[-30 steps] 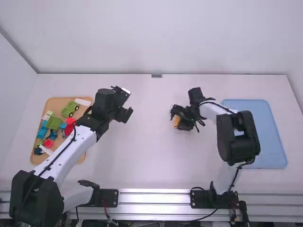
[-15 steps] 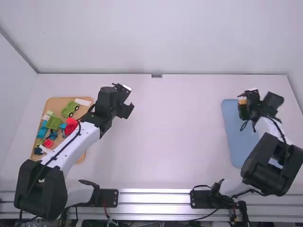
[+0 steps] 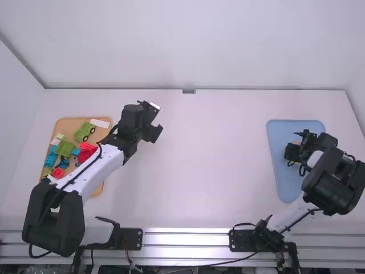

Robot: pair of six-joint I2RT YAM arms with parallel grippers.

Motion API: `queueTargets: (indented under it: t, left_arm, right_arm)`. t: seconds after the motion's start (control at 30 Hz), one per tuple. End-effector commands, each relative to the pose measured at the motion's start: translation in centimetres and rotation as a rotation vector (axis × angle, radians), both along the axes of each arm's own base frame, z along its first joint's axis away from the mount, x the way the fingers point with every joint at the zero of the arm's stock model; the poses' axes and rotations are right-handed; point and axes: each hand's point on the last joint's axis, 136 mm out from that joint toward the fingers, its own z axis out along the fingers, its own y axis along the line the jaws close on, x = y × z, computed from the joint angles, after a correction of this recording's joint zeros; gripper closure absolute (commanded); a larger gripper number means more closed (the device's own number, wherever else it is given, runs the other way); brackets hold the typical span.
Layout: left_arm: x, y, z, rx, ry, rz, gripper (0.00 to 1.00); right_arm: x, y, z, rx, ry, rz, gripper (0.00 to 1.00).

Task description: Assemble lego blocks to make yellow taxi

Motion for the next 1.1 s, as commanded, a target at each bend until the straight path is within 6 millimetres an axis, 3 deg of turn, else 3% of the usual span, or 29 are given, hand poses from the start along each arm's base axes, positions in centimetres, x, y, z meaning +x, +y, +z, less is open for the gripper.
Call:
queueTargets:
  t: [0.0,0.13,0.3,0.47,0.5,0.53,0.63,0.8,0.83,0.93,1.07]
  left_arm:
    - [0.1,0.2,-0.1,-0.001,0.001,0.013,0.01]
    - [0.1,-0.2,0.2,0.010,-0.009,-0.005,0.01]
    - [-0.2,-0.3,1.8,0.023,-0.050,-0.025,0.01]
    - [-1.0,-0.2,5.1,0.003,-0.127,-0.025,0.01]
    - [-1.5,-0.1,6.1,-0.010,-0.145,-0.023,0.01]
    - [-1.5,-0.1,6.2,-0.013,-0.147,-0.022,0.01]
    - [-3.3,0.3,8.0,-0.057,-0.159,0.001,0.01]
    - [-5.9,0.6,6.8,-0.030,-0.175,-0.039,0.01]
    - [-5.9,0.7,6.8,-0.031,-0.179,-0.038,0.01]
    - [-7.1,1.1,6.7,-0.058,-0.292,-0.034,0.01]
    - [-8.2,2.0,5.2,-0.098,-0.255,-0.011,0.05]
  right_arm:
    - [-0.1,-0.9,0.4,-0.062,0.045,-0.069,0.01]
    - [-0.5,0.2,3.1,-0.140,0.129,-0.056,0.01]
    - [1.0,2.8,9.0,-0.251,0.124,-0.004,0.01]
    - [3.2,8.2,15.5,-0.339,-0.031,0.160,0.01]
    - [3.7,10.0,16.8,-0.360,-0.070,0.215,0.01]
    - [3.7,10.2,17.0,-0.363,-0.075,0.220,0.01]
    - [4.0,15.4,19.6,-0.373,-0.153,0.337,0.01]
    - [4.1,21.2,21.0,-0.373,-0.220,0.471,0.01]
    - [4.1,21.4,21.0,-0.373,-0.221,0.476,0.01]
    - [4.0,24.7,21.1,-0.416,-0.234,0.612,0.01]
    - [3.6,24.1,21.5,-0.380,-0.277,0.581,0.05]
